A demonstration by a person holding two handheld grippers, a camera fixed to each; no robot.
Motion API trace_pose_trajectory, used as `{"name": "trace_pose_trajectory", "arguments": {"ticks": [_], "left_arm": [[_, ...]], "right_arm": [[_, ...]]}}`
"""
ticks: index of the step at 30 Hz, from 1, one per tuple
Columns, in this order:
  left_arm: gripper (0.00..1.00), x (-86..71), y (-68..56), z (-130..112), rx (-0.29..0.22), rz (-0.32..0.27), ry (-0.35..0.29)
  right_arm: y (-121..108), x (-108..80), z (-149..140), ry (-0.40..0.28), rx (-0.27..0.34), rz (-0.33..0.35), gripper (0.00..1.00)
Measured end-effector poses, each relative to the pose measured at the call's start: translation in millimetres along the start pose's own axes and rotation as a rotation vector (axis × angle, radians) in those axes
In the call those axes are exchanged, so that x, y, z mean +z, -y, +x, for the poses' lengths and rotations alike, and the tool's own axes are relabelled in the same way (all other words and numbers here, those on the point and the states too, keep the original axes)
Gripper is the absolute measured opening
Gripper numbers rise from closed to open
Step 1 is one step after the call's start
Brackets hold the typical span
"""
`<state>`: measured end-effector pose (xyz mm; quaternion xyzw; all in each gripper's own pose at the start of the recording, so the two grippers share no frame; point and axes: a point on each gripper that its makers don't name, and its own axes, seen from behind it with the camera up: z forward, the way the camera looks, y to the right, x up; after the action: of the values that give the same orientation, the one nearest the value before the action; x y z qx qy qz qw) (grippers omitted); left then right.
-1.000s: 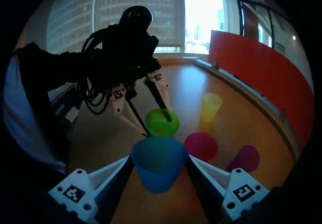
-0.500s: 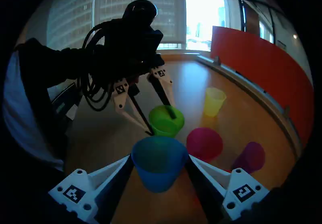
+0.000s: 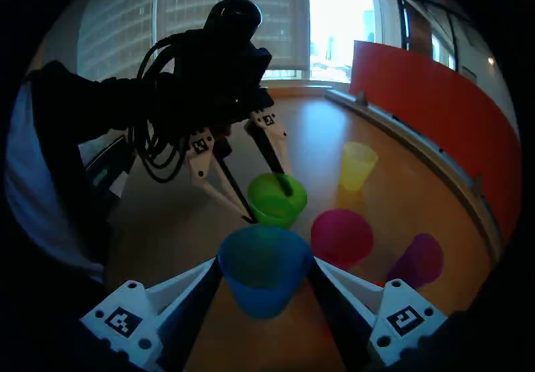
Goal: Pour water
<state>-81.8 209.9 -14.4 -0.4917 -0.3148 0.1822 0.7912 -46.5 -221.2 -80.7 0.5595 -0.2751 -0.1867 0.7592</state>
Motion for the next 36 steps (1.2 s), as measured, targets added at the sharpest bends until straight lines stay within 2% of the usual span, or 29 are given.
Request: {"name": "trace_pose_trajectory", "arguments": {"ticks": [20, 32, 36], "left_arm": [[0.83, -0.6, -2.1, -6, 0.013, 0.000, -0.005], [0.85, -0.3, -2.3, -7, 0.009, -0.008, 0.000], [0.92, 0.7, -3.9, -8, 0.007, -0.013, 0.003]], "right_arm": [[1, 5.6, -6, 0.015, -0.021, -0.011, 0.92], [3, 18.5, -15, 0.025, -0.033, -0.020, 0.92], [4, 20.2, -16, 0.021, -0.030, -0.020, 0.92]]}}
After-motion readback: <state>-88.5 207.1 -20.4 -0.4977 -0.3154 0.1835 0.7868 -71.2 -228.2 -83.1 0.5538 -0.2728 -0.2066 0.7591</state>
